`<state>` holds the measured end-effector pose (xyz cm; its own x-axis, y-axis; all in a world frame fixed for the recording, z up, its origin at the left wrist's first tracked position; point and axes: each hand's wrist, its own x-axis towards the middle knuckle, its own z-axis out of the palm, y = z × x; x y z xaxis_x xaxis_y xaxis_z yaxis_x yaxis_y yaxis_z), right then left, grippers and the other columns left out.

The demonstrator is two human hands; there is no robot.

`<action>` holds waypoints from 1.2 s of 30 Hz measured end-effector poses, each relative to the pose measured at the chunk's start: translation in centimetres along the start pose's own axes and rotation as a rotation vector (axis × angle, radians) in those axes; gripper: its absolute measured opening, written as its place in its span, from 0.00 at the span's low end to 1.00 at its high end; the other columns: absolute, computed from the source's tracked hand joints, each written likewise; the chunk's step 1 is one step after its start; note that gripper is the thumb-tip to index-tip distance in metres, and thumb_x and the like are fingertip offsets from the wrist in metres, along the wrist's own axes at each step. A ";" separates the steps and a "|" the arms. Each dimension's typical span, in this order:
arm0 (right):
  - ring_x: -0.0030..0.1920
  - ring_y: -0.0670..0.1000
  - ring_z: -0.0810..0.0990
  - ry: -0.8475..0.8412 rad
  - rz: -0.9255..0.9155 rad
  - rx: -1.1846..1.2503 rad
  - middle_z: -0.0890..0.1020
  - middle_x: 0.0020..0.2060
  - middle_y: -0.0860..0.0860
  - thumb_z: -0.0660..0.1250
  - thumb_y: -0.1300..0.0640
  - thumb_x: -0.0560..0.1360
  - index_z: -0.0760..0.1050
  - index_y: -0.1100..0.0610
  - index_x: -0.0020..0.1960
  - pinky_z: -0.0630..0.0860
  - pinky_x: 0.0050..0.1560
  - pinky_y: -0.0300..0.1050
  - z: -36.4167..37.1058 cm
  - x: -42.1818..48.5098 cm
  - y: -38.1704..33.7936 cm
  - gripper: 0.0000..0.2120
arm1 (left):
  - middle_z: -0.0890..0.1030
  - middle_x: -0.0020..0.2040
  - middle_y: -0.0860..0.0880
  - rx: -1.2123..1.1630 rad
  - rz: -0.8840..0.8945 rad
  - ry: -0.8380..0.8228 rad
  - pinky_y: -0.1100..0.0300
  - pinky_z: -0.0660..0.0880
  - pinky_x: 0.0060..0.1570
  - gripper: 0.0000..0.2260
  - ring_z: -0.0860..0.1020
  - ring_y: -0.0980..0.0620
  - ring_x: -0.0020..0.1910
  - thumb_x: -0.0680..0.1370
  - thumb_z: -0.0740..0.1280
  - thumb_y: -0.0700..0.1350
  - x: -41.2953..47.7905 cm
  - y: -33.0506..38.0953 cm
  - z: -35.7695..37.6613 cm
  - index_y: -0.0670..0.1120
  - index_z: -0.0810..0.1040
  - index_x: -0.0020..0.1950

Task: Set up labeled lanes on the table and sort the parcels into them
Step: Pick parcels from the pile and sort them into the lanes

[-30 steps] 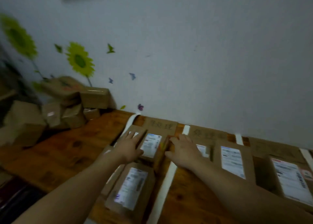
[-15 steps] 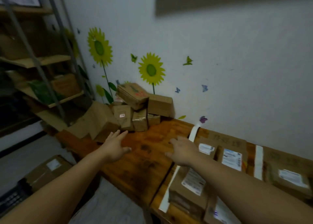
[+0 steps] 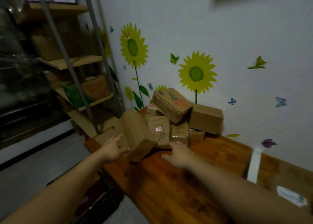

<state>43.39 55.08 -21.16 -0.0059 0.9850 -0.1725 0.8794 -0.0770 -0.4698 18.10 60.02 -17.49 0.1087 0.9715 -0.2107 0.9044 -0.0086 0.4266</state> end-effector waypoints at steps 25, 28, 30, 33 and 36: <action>0.49 0.55 0.79 0.200 0.736 0.814 0.76 0.57 0.53 0.49 0.39 0.81 0.61 0.49 0.74 0.78 0.40 0.47 9.6 18.6 -9.7 0.25 | 0.62 0.74 0.45 -0.265 0.113 -0.275 0.45 0.63 0.66 0.37 0.64 0.40 0.70 0.73 0.65 0.62 36.7 -5.8 -2.8 0.55 0.51 0.77; 0.50 0.55 0.80 0.268 0.787 0.874 0.77 0.54 0.51 0.51 0.40 0.81 0.63 0.50 0.72 0.78 0.41 0.45 10.2 18.5 -10.8 0.24 | 0.69 0.69 0.44 -0.313 0.109 -0.299 0.48 0.68 0.53 0.34 0.70 0.40 0.63 0.71 0.64 0.66 36.8 -6.1 -2.6 0.54 0.61 0.73; 0.59 0.56 0.77 0.315 0.810 0.892 0.76 0.62 0.55 0.53 0.41 0.81 0.64 0.53 0.72 0.74 0.60 0.51 10.3 18.2 -11.3 0.24 | 0.72 0.65 0.43 -0.287 0.128 -0.300 0.48 0.67 0.51 0.32 0.72 0.41 0.61 0.71 0.59 0.70 36.6 -6.5 -3.0 0.51 0.68 0.69; 0.63 0.56 0.75 0.345 0.821 0.885 0.75 0.64 0.56 0.56 0.43 0.80 0.63 0.55 0.72 0.70 0.66 0.54 10.2 17.4 -12.0 0.25 | 0.75 0.62 0.44 -0.274 0.137 -0.356 0.53 0.67 0.46 0.30 0.74 0.44 0.55 0.73 0.57 0.68 35.8 -7.9 -4.2 0.49 0.73 0.65; 0.64 0.57 0.73 0.359 0.799 0.867 0.72 0.67 0.56 0.58 0.44 0.80 0.57 0.53 0.75 0.70 0.67 0.55 10.0 16.0 -12.7 0.27 | 0.78 0.49 0.49 -0.292 0.149 -0.442 0.57 0.69 0.36 0.22 0.75 0.50 0.43 0.74 0.65 0.61 33.8 -10.0 -5.5 0.49 0.74 0.62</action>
<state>27.38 70.22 -26.65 0.6398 0.5903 -0.4921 -0.0314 -0.6197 -0.7842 10.48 94.27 -24.04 0.4466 0.7722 -0.4519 0.7206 -0.0111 0.6932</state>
